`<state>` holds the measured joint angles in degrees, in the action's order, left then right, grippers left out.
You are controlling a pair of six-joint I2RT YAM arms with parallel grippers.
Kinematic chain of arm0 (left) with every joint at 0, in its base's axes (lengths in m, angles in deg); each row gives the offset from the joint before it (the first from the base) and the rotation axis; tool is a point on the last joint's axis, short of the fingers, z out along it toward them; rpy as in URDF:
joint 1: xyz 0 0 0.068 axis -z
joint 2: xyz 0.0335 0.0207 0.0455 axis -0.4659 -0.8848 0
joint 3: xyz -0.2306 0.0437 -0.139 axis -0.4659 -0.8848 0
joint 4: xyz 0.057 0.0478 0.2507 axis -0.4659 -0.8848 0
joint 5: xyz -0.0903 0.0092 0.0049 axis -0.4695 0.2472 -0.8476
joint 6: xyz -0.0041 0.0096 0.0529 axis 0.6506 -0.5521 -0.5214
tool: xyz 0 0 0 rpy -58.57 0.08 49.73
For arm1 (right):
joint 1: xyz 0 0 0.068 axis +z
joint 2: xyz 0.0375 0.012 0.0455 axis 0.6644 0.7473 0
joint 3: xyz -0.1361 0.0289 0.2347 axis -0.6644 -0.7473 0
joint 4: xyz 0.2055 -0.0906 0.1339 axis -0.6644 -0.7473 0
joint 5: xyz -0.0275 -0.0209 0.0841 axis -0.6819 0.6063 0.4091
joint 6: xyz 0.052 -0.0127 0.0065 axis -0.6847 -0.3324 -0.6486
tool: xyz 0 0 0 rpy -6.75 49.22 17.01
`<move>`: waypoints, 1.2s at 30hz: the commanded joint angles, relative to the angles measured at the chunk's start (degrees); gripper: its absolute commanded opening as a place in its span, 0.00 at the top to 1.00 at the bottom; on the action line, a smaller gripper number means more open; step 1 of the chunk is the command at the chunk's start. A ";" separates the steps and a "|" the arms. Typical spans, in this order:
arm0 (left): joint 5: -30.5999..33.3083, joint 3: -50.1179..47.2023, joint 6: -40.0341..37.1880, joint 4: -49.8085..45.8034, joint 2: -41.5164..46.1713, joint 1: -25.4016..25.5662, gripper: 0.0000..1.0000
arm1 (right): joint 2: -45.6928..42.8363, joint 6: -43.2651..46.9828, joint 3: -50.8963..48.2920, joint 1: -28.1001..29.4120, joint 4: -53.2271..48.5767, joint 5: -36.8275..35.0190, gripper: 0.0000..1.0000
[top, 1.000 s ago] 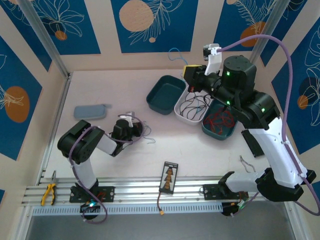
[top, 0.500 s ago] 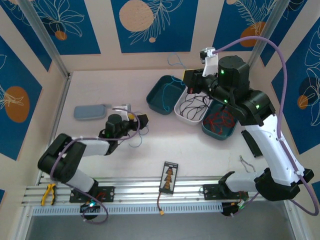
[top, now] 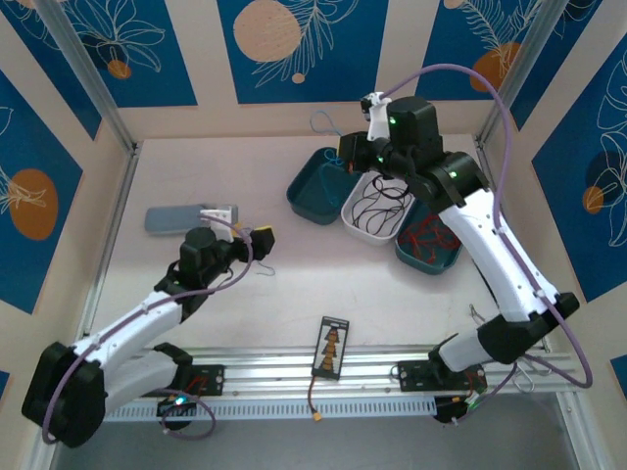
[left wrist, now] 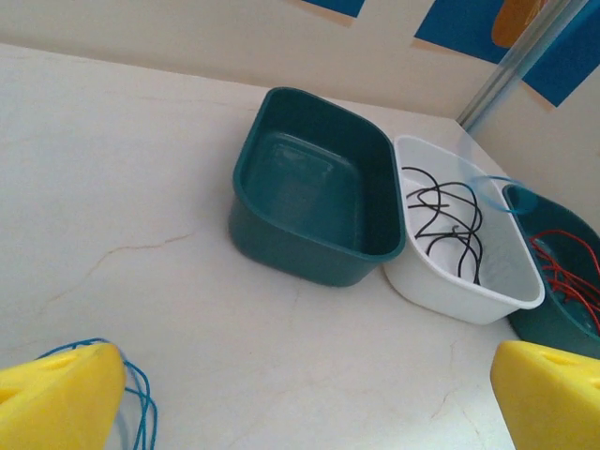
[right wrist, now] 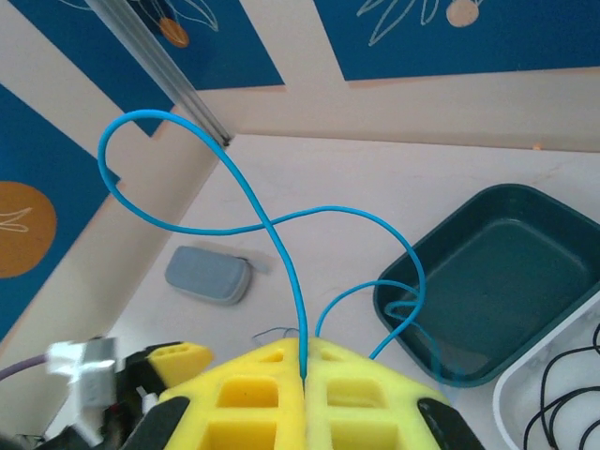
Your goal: Untangle the cables
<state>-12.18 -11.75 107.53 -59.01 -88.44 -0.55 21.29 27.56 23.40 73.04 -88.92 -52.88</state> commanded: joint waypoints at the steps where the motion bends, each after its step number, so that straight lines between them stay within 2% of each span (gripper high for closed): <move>1: 2.48 -1.92 -0.96 -6.13 3.33 -0.35 0.00 | 3.79 1.96 2.26 -0.72 2.35 -0.12 1.00; 16: 6.55 -2.22 0.71 -13.23 5.80 -0.36 0.00 | 23.89 8.64 13.68 -2.38 4.53 -5.82 1.00; 25: 7.79 -2.18 0.77 -15.30 5.86 -0.34 0.00 | 32.53 6.46 20.15 -4.38 0.03 -9.78 1.00; 36: 9.78 -1.96 0.37 -17.13 5.51 -0.33 0.00 | 40.09 4.37 24.31 -5.12 -6.48 -11.08 1.00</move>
<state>-3.88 -13.63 107.55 -74.79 -83.57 -0.55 59.80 33.17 45.68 68.01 -92.33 -62.98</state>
